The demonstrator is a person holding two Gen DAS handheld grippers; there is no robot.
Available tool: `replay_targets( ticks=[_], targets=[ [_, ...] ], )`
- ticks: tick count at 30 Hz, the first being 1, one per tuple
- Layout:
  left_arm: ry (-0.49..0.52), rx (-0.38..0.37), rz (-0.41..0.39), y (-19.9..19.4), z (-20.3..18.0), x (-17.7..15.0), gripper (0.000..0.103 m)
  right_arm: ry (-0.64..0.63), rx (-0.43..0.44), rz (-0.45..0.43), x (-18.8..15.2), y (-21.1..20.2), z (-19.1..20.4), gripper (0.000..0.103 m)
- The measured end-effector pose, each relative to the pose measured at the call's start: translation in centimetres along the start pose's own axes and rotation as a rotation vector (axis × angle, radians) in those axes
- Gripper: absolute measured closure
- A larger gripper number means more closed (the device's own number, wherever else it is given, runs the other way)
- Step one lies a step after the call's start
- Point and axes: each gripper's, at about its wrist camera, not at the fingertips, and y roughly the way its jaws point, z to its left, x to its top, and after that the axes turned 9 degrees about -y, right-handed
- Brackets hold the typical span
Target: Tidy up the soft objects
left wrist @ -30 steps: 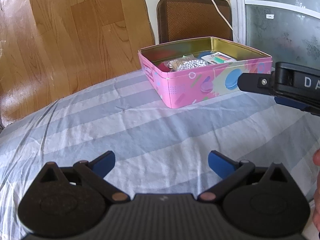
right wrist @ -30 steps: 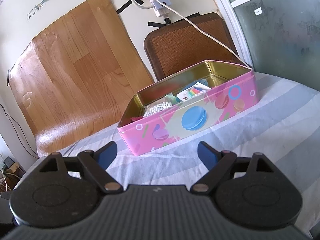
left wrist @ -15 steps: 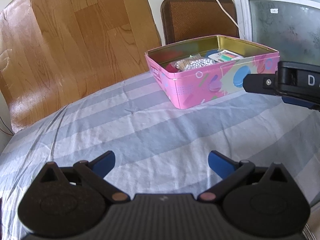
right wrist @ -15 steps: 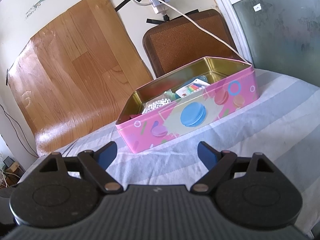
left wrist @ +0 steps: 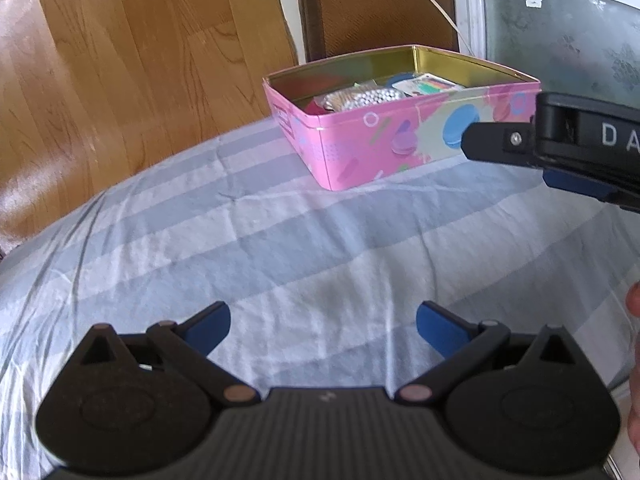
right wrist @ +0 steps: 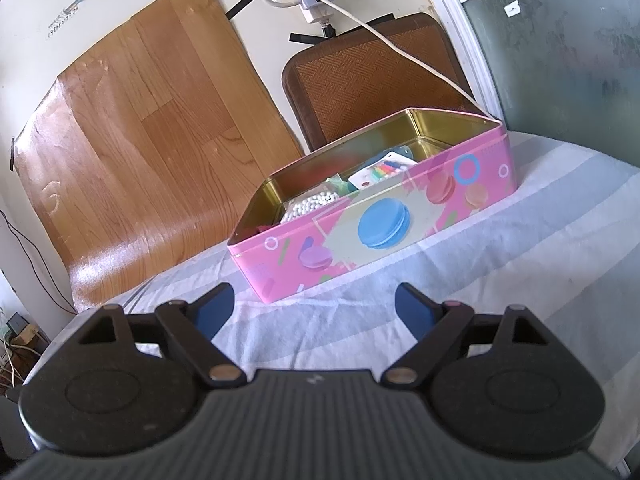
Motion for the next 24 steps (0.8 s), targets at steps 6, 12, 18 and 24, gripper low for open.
replay_targets(
  ticks=[6, 12, 18, 24],
  targets=[
    [0.006, -0.009, 0.012, 0.15, -0.19, -0.08, 0.0, 0.004, -0.001, 0.005, -0.15, 0.09, -0.02, 0.013],
    [0.009, -0.019, 0.028, 0.39, -0.36, -0.13, 0.0, 0.006, -0.001, 0.007, -0.16, 0.1, -0.05, 0.013],
    [0.01, -0.034, 0.043, 0.58, -0.53, -0.22, 0.0, 0.011, -0.002, 0.013, -0.26, 0.15, -0.04, 0.013],
    [0.005, -0.043, 0.051, 0.73, -0.53, -0.19, 0.0, 0.012, -0.002, 0.014, -0.27, 0.17, -0.06, 0.013]
  ],
)
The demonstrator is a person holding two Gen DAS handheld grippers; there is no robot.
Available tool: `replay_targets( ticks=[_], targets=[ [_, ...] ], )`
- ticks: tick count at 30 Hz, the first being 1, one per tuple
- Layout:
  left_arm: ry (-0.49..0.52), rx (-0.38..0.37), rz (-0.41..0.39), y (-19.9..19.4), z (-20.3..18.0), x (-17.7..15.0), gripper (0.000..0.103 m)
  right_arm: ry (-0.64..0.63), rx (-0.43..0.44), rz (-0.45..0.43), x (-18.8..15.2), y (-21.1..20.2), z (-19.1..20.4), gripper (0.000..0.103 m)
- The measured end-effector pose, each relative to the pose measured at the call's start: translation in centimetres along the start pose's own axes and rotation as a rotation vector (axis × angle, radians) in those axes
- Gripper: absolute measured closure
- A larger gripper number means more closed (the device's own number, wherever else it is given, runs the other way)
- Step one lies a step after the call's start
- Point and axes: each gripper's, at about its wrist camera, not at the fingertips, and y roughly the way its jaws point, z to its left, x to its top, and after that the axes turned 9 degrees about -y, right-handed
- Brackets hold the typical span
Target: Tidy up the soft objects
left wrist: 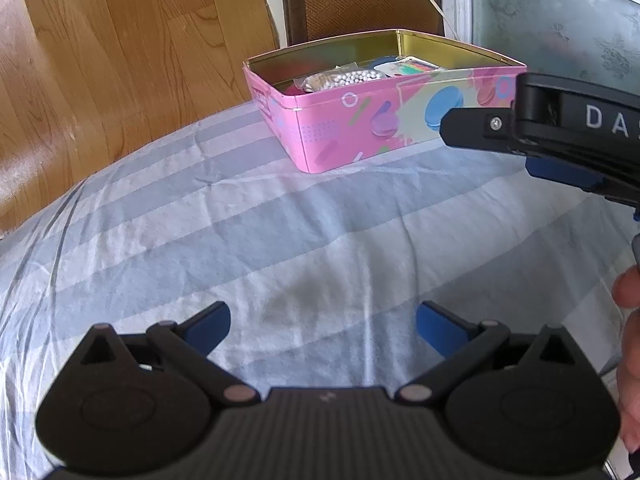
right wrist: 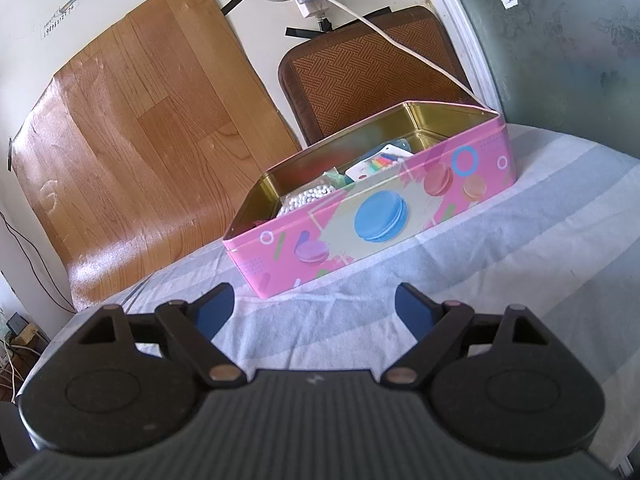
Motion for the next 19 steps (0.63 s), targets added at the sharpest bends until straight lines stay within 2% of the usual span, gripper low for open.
replay_targets(
  ticks=[13, 19],
  targets=[
    [-0.006, -0.023, 0.011, 0.29, 0.01, 0.08, 0.0, -0.001, -0.002, 0.002, -0.02, 0.1, 0.09, 0.013],
    [-0.001, -0.05, -0.035, -0.41, -0.06, 0.21, 0.0, -0.002, 0.0, 0.005, 0.02, 0.17, 0.09, 0.013]
  ],
)
